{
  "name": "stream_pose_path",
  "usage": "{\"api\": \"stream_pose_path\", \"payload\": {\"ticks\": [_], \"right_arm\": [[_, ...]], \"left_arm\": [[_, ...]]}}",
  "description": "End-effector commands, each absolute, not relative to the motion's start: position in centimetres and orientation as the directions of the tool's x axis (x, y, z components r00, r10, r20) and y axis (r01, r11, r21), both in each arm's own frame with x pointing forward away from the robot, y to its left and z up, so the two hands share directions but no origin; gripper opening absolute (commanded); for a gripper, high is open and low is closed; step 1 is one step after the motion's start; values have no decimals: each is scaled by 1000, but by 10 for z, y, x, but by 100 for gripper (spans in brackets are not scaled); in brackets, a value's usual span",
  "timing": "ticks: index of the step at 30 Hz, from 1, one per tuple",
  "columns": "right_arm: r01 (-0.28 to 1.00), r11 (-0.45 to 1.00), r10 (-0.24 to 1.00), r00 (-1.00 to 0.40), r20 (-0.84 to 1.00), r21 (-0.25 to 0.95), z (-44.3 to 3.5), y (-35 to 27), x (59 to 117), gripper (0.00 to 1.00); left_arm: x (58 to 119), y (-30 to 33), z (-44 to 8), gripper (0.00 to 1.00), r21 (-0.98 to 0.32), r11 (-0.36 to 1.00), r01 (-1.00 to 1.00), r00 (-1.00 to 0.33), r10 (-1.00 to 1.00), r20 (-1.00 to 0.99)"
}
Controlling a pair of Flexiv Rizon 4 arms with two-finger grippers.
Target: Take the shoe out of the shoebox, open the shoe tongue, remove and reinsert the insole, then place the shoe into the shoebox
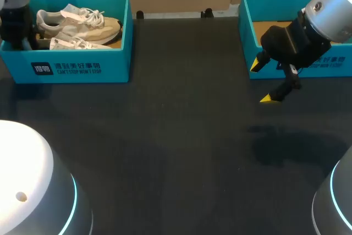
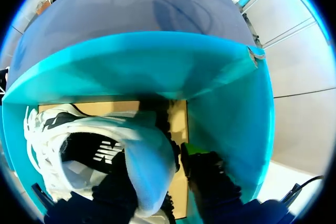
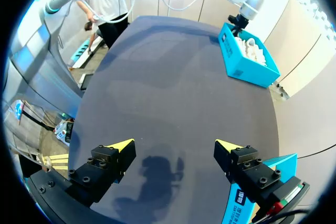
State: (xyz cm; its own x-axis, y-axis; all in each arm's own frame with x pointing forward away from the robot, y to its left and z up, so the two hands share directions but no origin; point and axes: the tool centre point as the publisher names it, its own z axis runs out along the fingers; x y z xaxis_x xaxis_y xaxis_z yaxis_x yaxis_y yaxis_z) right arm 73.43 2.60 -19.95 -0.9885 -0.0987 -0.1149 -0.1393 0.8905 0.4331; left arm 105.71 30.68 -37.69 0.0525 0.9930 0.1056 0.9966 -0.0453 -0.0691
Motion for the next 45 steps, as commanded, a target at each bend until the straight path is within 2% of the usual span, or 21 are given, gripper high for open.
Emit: {"api": "stream_pose_path", "payload": {"ticks": [1, 5, 17, 35, 45], "right_arm": [[-138, 891, -98, -989, -114, 431, -201, 27, 735, 100], [-138, 891, -98, -989, -114, 431, -201, 27, 735, 100], [-138, 891, -98, -989, -114, 431, -201, 27, 735, 100], [-138, 891, -98, -989, -114, 431, -201, 27, 735, 100], [-138, 891, -98, -989, -114, 431, -201, 27, 735, 100]], "left_arm": [[1057, 306, -377, 19, -73, -43, 996, 51, 992, 116], [1057, 307, -375, 0, -78, -47, 996, 57, 990, 130], [1061, 314, -348, 0, -113, -79, 990, 94, 985, 141], [1074, 325, -250, 0, -136, -118, 984, 136, 982, 129], [1081, 329, -213, 0, -113, -114, 987, 129, 982, 136]]}}
